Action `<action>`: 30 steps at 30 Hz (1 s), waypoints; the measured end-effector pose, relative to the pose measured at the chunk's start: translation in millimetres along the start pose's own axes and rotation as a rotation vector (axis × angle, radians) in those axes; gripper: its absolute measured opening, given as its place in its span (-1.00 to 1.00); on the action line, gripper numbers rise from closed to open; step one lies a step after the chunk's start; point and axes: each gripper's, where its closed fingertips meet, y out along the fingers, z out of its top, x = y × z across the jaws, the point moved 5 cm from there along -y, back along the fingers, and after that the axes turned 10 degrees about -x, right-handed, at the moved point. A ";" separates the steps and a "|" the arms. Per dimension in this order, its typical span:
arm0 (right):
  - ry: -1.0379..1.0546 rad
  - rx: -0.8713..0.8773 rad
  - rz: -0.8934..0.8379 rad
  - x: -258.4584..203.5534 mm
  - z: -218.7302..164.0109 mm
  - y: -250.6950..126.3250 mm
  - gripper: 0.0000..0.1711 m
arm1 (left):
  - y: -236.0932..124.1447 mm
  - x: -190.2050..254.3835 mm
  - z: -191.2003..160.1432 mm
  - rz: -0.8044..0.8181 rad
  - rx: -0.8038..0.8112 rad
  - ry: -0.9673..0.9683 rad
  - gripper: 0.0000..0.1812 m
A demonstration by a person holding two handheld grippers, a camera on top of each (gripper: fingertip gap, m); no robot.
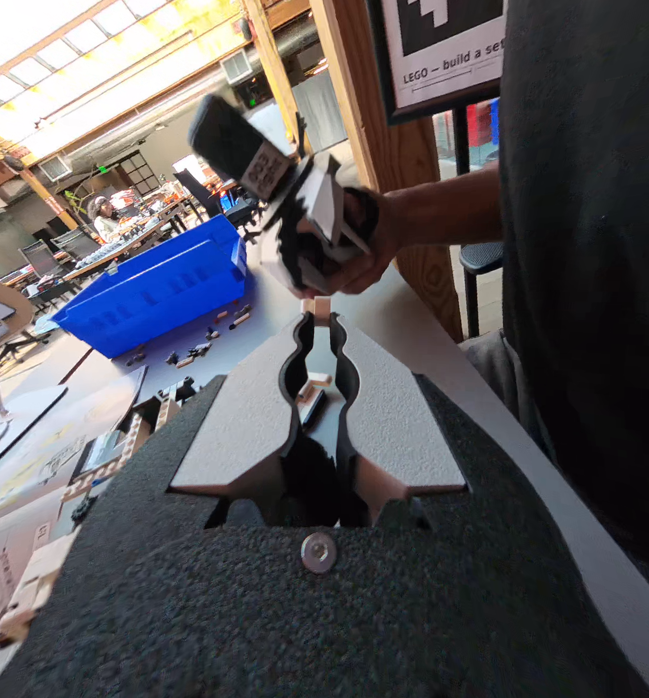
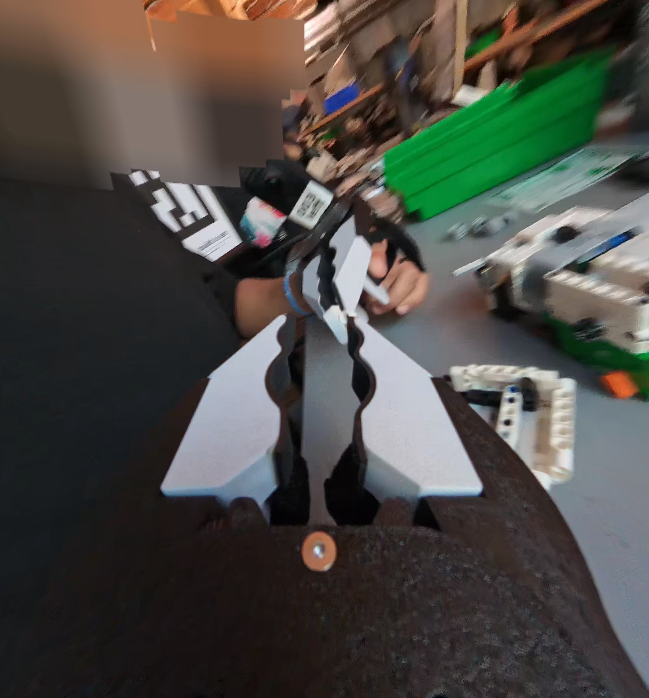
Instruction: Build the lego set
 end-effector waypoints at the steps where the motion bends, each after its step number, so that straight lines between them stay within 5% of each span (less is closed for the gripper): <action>1: 0.030 -0.014 0.057 -1.0 -3.0 4.9 -0.68 | -0.4 1.4 5.4 -0.022 0.027 -0.003 -0.93; 5: 0.118 0.108 0.268 -9.2 0.7 5.2 -0.72 | -4.8 9.7 20.9 -0.146 0.093 -0.022 -0.93; 11: 0.120 -0.016 0.399 -22.4 -11.2 21.2 -0.75 | -2.9 23.4 24.1 -0.323 0.078 -0.039 -0.93; 18: 0.087 -0.098 0.369 -24.4 -22.8 27.2 -0.90 | 2.4 30.9 21.1 -0.445 0.016 -0.098 -0.93; 24: 0.146 0.035 0.174 0.4 -16.3 12.6 -0.91 | 8.2 -1.4 6.5 -0.137 -0.111 -0.220 -0.85; 27: 0.227 0.070 -0.082 33.3 -16.2 4.7 -0.92 | 14.5 -19.3 -13.0 0.185 -0.311 -0.199 -0.37; 30: 0.224 0.099 -0.254 43.3 -11.6 3.0 -0.92 | 29.4 -12.6 -28.4 0.362 -0.538 -0.060 -0.32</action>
